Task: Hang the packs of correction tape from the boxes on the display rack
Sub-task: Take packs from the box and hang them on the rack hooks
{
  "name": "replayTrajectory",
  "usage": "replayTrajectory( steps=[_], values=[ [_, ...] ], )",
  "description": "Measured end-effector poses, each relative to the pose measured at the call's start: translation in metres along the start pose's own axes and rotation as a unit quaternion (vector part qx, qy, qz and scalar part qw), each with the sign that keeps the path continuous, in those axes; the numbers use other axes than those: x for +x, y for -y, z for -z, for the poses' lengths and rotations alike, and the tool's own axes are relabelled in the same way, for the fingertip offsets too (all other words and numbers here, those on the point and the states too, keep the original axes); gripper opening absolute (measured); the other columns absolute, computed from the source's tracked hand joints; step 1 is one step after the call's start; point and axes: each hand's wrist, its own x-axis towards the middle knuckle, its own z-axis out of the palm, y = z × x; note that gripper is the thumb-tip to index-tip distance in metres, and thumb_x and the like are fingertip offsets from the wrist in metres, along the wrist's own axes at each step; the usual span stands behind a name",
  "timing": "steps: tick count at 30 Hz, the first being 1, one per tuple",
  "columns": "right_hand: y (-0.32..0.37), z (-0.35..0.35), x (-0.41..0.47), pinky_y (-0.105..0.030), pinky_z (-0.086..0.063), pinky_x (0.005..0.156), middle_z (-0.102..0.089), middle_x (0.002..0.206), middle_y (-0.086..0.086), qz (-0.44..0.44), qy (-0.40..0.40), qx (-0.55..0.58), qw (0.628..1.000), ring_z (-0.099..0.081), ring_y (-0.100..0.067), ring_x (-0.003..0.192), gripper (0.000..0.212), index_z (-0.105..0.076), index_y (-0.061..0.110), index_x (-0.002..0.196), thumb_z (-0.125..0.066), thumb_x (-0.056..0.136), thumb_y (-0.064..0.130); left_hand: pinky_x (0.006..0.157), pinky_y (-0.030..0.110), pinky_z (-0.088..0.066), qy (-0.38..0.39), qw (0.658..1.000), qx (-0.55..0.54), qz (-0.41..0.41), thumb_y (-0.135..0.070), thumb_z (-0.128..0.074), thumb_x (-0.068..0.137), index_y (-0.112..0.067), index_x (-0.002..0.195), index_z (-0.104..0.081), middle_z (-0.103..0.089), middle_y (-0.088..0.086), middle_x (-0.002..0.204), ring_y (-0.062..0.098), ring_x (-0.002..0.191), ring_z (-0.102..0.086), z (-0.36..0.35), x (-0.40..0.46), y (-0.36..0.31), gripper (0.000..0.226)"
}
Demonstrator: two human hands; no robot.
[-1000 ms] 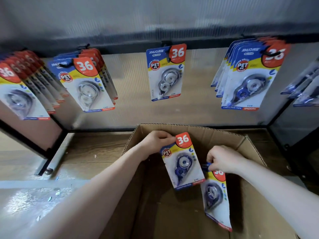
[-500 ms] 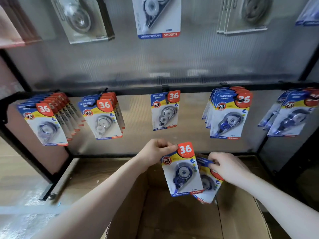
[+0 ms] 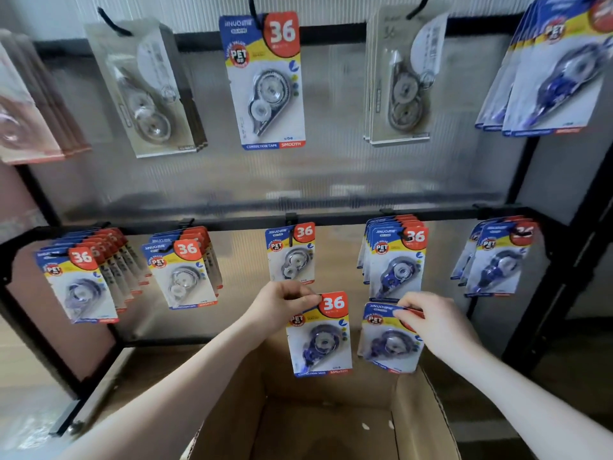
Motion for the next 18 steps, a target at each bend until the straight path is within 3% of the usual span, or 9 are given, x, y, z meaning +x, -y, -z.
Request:
replayTrajectory(
  steps=[3,10,15,18],
  values=[
    [-0.005,0.007,-0.001,-0.035,-0.052,0.063,-0.064,0.082,0.007,0.004,-0.029,0.018,0.999,-0.06,-0.013,0.078,0.013,-0.061,0.022,0.079,-0.061,0.088,0.032,0.074,0.021,-0.054,-0.01,1.0,0.002,-0.019,-0.026,-0.065,0.084,-0.024,0.076,-0.065,-0.069,-0.006,0.087,0.012,0.084,-0.067,-0.003,0.0,-0.007,0.009],
    [-0.011,0.02,-0.001,-0.024,-0.043,0.056,-0.059,0.079,0.008,0.03,-0.071,0.029,0.997,-0.058,-0.011,0.076,0.012,-0.064,0.015,0.084,-0.063,0.087,0.027,0.069,0.015,-0.052,-0.017,0.998,0.003,-0.054,-0.024,-0.064,0.085,-0.023,0.078,-0.066,-0.068,-0.01,0.082,0.008,0.081,-0.066,-0.016,0.004,-0.025,0.007],
    [-0.017,0.036,0.011,-0.033,-0.052,0.059,-0.059,0.076,0.009,0.048,-0.095,0.053,0.993,-0.062,-0.015,0.076,0.009,-0.061,0.02,0.08,-0.064,0.086,0.025,0.073,0.019,-0.054,-0.02,0.997,0.001,-0.073,-0.024,-0.064,0.085,-0.018,0.082,-0.068,-0.069,-0.011,0.084,0.007,0.083,-0.067,-0.021,0.012,-0.04,0.008],
    [-0.016,0.043,0.021,-0.032,-0.049,0.06,-0.059,0.078,0.006,0.061,-0.124,0.056,0.989,-0.06,-0.016,0.076,0.008,-0.067,0.012,0.085,-0.065,0.085,0.02,0.071,0.018,-0.054,-0.023,0.997,-0.013,-0.078,-0.023,-0.064,0.085,-0.02,0.078,-0.066,-0.069,-0.014,0.08,0.006,0.08,-0.067,-0.019,0.015,-0.045,0.007]
  ],
)
